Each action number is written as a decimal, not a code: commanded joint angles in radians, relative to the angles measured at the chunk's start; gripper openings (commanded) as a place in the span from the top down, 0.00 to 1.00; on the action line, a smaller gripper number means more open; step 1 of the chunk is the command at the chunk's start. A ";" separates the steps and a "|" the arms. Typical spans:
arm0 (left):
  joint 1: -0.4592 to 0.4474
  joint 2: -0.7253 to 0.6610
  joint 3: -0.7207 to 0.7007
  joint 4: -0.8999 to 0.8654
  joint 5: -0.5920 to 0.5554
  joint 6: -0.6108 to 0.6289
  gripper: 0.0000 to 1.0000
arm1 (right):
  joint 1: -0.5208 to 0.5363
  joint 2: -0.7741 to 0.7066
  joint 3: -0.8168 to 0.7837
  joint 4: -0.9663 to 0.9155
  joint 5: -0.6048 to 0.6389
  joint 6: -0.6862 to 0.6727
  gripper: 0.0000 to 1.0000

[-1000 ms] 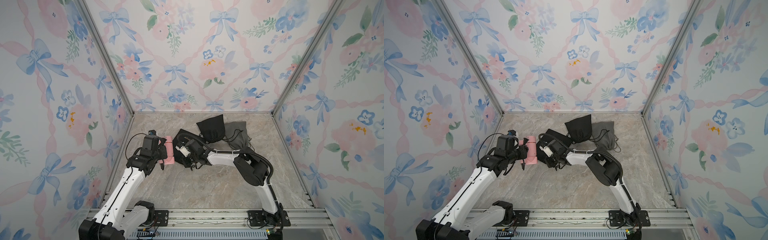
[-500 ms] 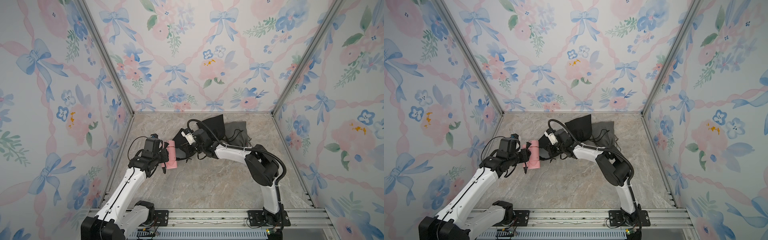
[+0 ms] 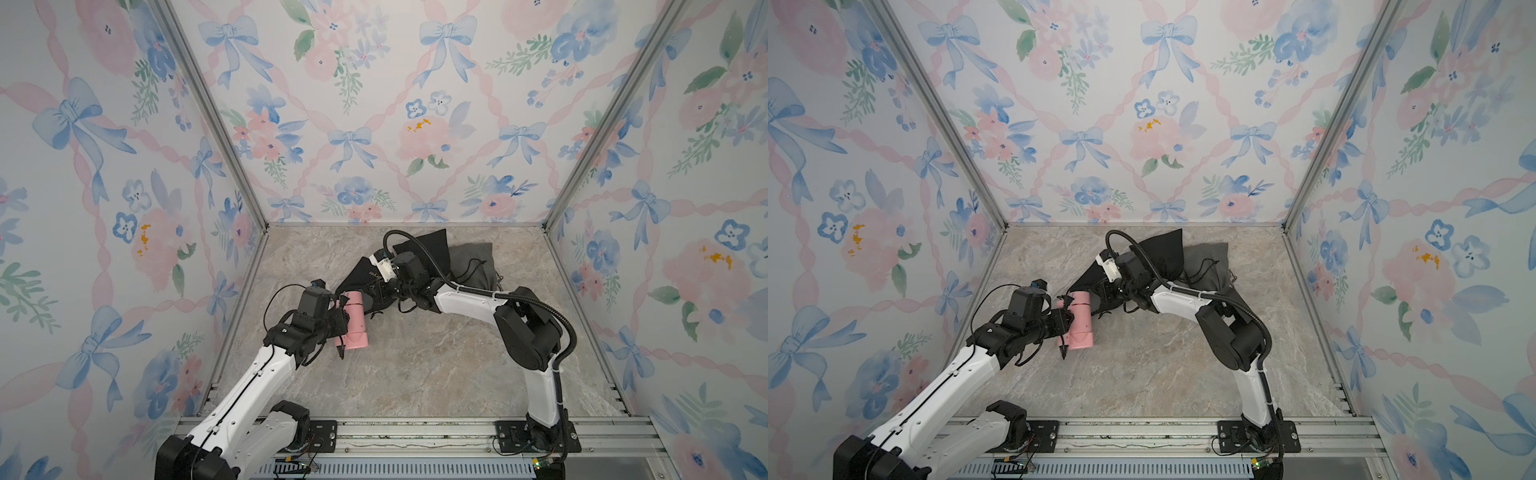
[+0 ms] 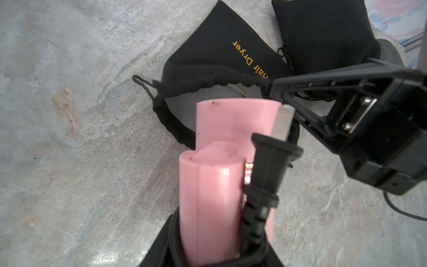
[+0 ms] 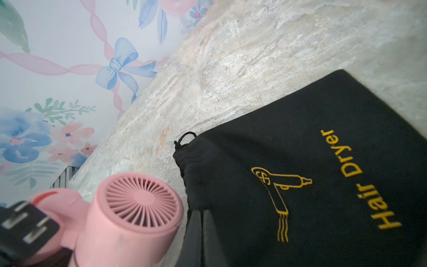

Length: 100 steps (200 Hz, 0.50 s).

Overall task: Pack away hair dryers
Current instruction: Open the drawstring bag at the center of the board, then place the hair dryer in the drawstring bag.

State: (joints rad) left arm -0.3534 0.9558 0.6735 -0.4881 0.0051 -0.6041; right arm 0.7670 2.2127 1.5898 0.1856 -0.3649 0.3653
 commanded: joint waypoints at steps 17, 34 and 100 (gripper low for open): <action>-0.048 -0.037 -0.036 0.046 -0.042 -0.069 0.86 | -0.022 -0.061 -0.029 0.057 -0.031 0.023 1.00; -0.055 -0.039 -0.042 0.050 -0.044 -0.078 0.86 | -0.027 -0.082 -0.047 0.059 -0.036 0.017 1.00; -0.144 0.058 -0.014 0.117 -0.091 -0.056 0.86 | -0.033 -0.142 -0.112 0.089 -0.068 0.023 1.00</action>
State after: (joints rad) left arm -0.4633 0.9813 0.6281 -0.4404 -0.0364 -0.6636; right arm 0.7448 2.0956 1.4994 0.2302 -0.4015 0.3756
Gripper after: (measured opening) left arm 0.390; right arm 0.047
